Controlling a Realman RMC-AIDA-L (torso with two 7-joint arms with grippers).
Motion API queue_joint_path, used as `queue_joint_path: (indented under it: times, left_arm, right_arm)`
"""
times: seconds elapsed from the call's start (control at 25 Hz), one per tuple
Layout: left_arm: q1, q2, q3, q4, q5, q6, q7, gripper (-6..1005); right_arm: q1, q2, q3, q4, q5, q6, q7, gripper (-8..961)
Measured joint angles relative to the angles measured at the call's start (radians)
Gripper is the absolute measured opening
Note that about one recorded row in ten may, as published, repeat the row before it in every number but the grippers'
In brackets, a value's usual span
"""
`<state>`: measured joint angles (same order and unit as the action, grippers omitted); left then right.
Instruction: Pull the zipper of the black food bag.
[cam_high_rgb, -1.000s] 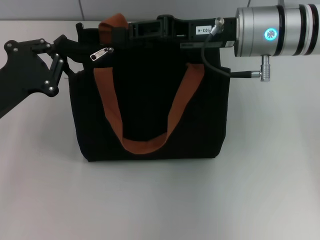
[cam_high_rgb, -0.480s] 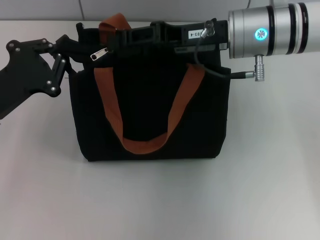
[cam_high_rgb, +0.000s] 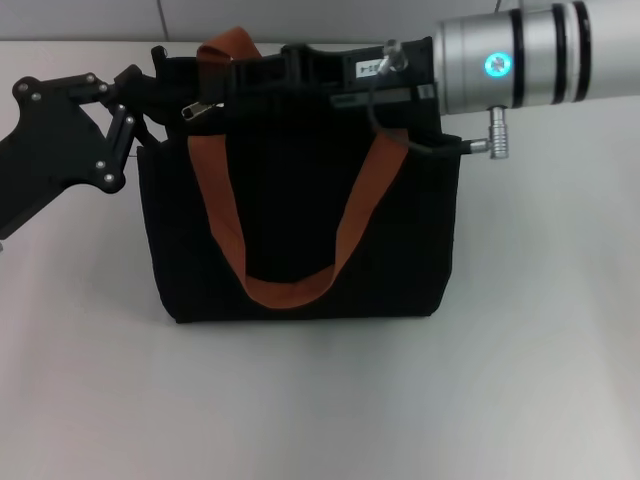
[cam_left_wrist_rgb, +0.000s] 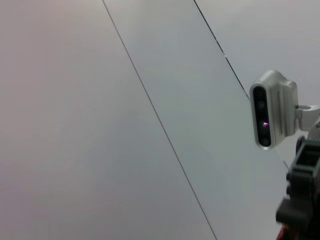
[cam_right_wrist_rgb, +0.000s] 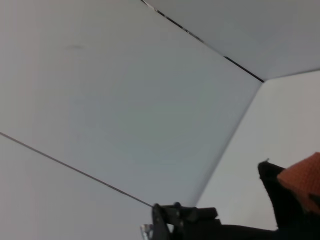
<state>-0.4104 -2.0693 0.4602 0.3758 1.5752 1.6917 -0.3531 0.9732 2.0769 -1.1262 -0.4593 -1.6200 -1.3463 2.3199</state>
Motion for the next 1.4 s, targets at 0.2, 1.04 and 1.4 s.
queue_joint_path:
  times: [0.2, 1.04, 1.4]
  left_arm:
    - [-0.011, -0.001, 0.0, -0.005, -0.01, 0.002, 0.001, 27]
    - [-0.034, 0.002, 0.002, -0.011, -0.028, 0.001, 0.0, 29]
    - [-0.037, 0.002, 0.008, -0.012, -0.028, 0.003, 0.0, 29]
  right_arm:
    - [0.024, 0.002, -0.036, 0.004, 0.0, 0.045, 0.021, 502]
    - [0.03, 0.005, -0.055, -0.004, 0.0, 0.114, 0.038, 495]
    - [0.052, 0.008, -0.078, -0.004, 0.005, 0.116, 0.039, 495]
